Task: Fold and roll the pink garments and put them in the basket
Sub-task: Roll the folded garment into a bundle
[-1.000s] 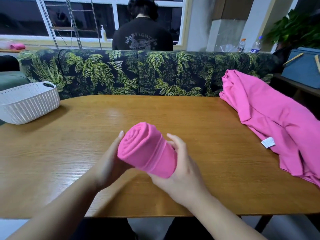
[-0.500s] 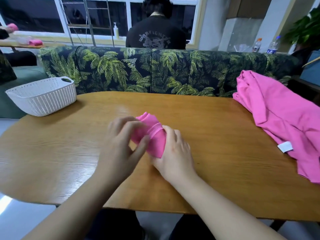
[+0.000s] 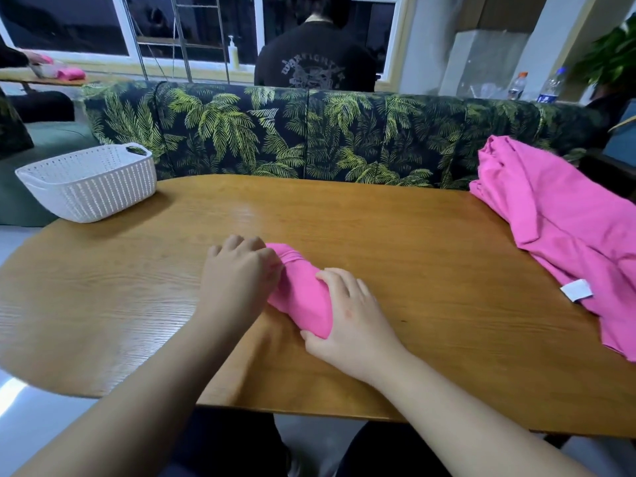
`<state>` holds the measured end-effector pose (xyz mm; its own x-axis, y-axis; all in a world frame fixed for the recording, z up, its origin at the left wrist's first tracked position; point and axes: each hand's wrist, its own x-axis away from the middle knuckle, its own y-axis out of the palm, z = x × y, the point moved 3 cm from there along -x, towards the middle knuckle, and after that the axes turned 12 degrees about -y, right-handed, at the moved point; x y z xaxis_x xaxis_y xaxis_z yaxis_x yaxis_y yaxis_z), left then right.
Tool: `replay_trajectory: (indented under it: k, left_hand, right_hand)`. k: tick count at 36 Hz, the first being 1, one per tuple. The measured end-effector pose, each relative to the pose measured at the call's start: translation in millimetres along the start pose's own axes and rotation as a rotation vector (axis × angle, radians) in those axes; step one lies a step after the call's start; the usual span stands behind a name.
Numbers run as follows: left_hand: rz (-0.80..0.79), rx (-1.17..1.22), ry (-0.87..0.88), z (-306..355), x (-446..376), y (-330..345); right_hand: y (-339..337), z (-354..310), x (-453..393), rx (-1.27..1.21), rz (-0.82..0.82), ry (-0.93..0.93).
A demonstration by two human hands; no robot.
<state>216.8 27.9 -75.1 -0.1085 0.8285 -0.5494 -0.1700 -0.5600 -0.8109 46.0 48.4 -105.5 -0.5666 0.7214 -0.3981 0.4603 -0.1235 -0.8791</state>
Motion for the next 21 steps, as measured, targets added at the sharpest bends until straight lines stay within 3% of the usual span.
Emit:
replay_trajectory:
  k: [4, 9, 16, 21]
  left_hand:
    - [0.079, -0.054, 0.137, 4.0, -0.7, -4.7]
    - [0.168, 0.215, 0.401, 23.7, 15.7, -4.2]
    - [0.135, 0.262, 0.019, -30.3, 34.6, -10.1]
    - [0.047, 0.187, -0.172, -60.1, 48.8, -17.6]
  right_hand:
    - [1.6, 5.2, 7.5, -0.051, 0.040, -0.003]
    - [3.7, 0.4, -2.9, -0.050, 0.007, -0.018]
    - [29.9, -23.7, -29.5, -0.060, 0.080, -0.156]
    - [62.3, -60.4, -65.0, -0.335, 0.048, -0.232]
